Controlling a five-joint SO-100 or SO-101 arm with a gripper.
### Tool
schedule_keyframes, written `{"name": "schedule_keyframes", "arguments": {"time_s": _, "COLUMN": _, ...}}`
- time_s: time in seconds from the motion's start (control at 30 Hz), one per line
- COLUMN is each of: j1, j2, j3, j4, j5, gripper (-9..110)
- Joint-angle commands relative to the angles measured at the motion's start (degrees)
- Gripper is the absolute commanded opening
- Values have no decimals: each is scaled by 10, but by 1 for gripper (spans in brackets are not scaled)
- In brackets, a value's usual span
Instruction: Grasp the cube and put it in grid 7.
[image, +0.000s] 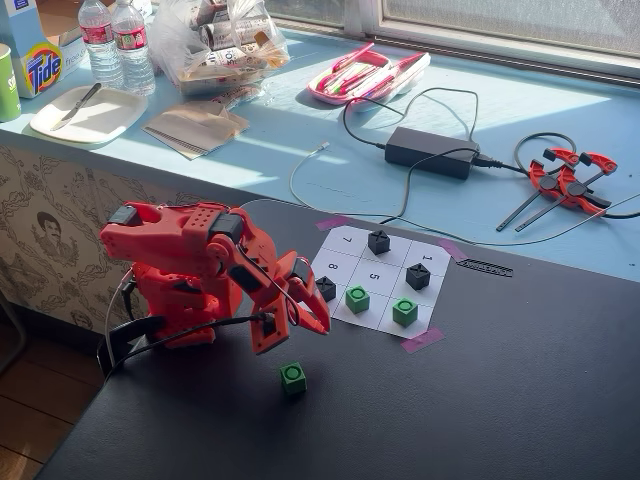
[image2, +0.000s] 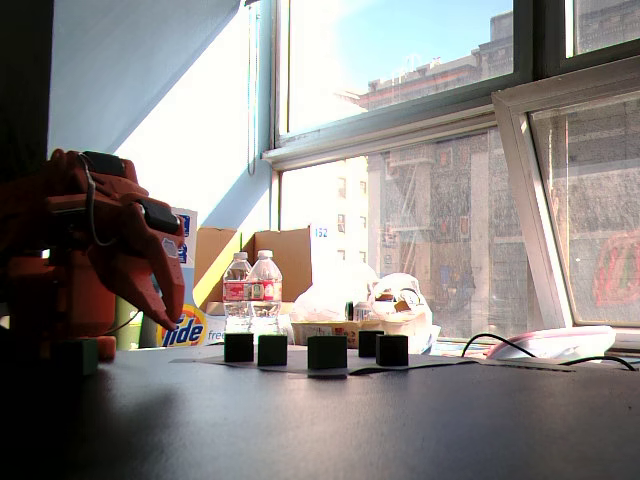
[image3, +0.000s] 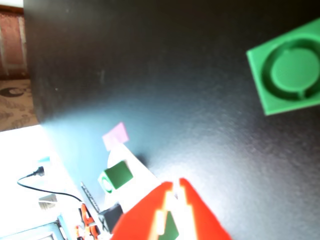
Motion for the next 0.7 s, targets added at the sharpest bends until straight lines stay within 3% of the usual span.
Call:
{"name": "schedule_keyframes", "arguments": {"time_s": 0.0, "j1": 1, "j2": 5, "j3": 39, "j4": 2, "j5": 4, "gripper": 0}}
{"name": "schedule_keyframes", "arguments": {"time_s": 0.67, "j1": -2, "j2": 5, "j3": 38, "j4": 3, "j5": 2, "gripper": 0}}
